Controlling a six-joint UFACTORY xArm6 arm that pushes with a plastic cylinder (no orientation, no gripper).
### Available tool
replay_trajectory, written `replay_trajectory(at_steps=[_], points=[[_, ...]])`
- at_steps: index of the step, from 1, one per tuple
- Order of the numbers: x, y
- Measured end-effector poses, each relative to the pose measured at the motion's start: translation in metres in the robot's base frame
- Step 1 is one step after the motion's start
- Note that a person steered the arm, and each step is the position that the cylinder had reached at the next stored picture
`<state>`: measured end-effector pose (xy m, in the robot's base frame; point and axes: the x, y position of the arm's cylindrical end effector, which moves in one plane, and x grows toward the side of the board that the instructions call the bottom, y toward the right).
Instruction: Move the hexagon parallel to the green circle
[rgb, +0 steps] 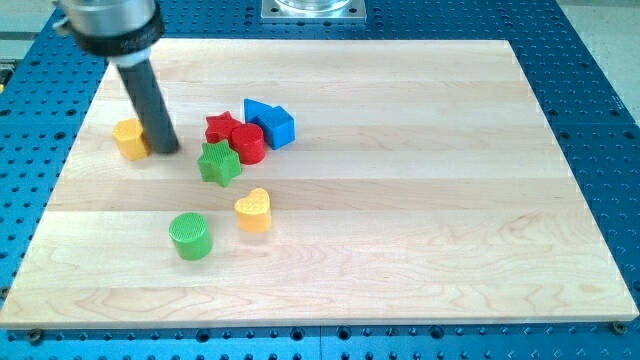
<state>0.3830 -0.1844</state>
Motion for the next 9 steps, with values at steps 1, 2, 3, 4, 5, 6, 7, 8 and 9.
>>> replay_trajectory(at_steps=[1, 2, 3, 4, 5, 6, 7, 8, 9], points=[[-0.007, -0.051], [0.024, -0.036], [0.062, -0.007], [0.050, -0.011], [0.010, -0.032], [0.075, -0.060], [0.116, -0.025], [0.085, -0.004], [0.106, 0.035]])
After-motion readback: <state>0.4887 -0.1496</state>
